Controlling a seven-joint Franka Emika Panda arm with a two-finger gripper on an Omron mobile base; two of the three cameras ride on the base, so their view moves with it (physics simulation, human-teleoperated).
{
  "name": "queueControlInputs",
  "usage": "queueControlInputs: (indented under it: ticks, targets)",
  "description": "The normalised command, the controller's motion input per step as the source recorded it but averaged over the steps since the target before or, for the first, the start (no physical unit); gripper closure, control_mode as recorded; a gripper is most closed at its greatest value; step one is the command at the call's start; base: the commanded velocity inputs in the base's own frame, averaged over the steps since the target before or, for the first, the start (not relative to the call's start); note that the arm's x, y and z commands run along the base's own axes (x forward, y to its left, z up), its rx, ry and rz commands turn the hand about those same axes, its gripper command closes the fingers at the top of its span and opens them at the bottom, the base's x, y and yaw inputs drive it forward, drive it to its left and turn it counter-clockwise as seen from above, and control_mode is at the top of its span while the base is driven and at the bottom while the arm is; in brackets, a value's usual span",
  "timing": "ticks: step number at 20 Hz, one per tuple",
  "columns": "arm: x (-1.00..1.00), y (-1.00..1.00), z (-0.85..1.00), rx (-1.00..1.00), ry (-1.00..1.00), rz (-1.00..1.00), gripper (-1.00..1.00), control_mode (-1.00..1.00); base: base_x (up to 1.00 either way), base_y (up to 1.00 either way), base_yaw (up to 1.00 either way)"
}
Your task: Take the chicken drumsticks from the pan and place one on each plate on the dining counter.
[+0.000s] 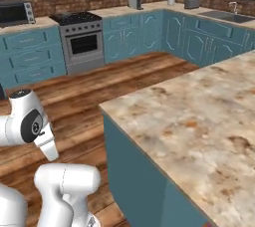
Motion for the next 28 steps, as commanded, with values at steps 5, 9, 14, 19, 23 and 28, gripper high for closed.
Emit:
queueControlInputs:
  ticks: [5,9,14,19,23,28]
  targets:
    - [0.00,0.00,0.00,0.00,0.00,0.00,-1.00,1.00,0.89,1.00,-0.26]
    - [0.00,0.00,0.00,0.00,0.00,0.00,-1.00,1.00,0.82,1.00,-0.27]
    - [0.00,0.00,0.00,0.00,0.00,0.00,-1.00,1.00,0.83,1.00,-0.28]
    - [0.00,0.00,0.00,0.00,0.00,0.00,-1.00,1.00,0.88,1.00,-0.23]
    - [0.00,0.00,0.00,0.00,0.00,0.00,-1.00,1.00,0.98,1.00,-0.23]
    - [0.00,0.00,0.00,0.00,0.00,0.00,-1.00,1.00,1.00,1.00,-0.12]
